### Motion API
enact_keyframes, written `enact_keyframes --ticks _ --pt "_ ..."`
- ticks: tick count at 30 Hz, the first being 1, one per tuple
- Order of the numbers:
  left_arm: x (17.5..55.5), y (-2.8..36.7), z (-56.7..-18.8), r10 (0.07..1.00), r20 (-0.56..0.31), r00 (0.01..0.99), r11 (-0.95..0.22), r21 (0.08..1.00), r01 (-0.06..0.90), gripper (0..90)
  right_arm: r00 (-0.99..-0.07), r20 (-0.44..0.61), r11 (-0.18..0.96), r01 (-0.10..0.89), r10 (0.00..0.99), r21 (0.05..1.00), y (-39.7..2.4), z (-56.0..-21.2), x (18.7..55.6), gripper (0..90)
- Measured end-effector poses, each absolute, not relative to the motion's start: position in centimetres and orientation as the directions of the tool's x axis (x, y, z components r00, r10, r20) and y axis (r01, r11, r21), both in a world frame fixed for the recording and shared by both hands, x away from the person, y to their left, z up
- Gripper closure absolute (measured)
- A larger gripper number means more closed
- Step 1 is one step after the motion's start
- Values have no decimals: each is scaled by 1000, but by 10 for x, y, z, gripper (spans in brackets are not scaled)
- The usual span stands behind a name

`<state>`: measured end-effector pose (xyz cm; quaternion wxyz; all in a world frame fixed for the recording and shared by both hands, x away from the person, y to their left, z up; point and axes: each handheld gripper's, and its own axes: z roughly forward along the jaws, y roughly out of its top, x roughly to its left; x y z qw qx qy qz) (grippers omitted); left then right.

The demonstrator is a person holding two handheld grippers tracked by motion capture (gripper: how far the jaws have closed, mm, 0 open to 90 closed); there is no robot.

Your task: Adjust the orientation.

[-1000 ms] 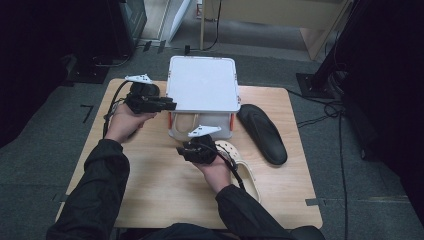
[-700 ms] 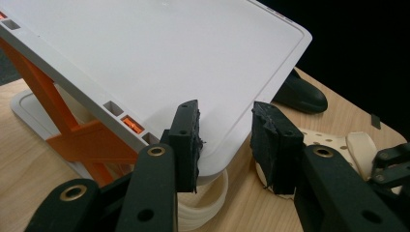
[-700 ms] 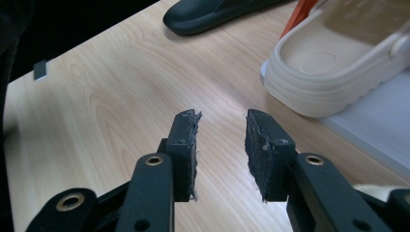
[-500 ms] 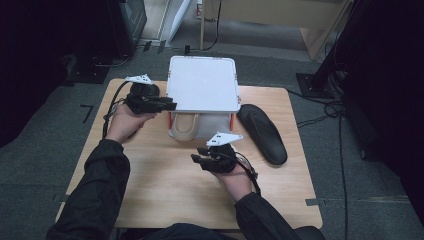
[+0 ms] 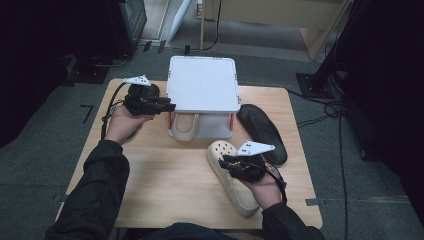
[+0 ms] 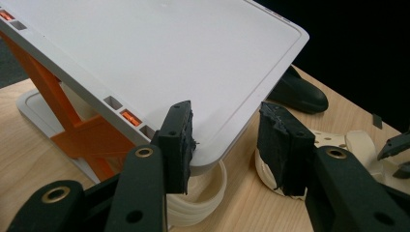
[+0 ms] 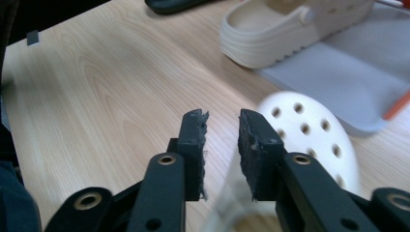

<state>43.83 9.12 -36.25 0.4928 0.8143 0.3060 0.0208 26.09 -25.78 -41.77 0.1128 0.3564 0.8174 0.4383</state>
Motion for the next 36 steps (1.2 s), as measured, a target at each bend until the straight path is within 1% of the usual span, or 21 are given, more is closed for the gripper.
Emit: enact_keyframes --ticks 7,10,13,18,20,24,27,31,36 --pt "439 91 -363 518 -260 815 -330 818 471 572 -692 133 333 496 709 802 -280 -418 257 742" --pt "439 91 -363 517 -255 817 -330 821 465 577 -679 138 317 500 721 806 -294 -417 255 767" --pt "439 90 -364 515 -243 822 -337 824 455 579 -671 123 319 496 731 808 -302 -419 252 768" --pt "439 88 -364 515 -230 826 -350 823 447 588 -623 119 308 533 773 789 -319 -427 250 764" --pt "439 87 -364 512 -228 828 -351 824 444 587 -607 137 285 546 783 788 -325 -429 249 763" --pt "439 86 -365 508 -227 831 -355 824 442 589 -594 113 299 549 796 781 -332 -432 247 761" --pt "440 87 -365 502 -231 834 -352 825 441 593 -586 80 326 553 806 767 -338 -441 245 723" --pt "441 87 -365 500 -232 834 -352 825 441 595 -589 53 367 568 806 737 -342 -449 242 740" --pt "441 88 -366 497 -233 836 -349 828 439 598 -596 63 390 598 800 700 -344 -457 240 746"
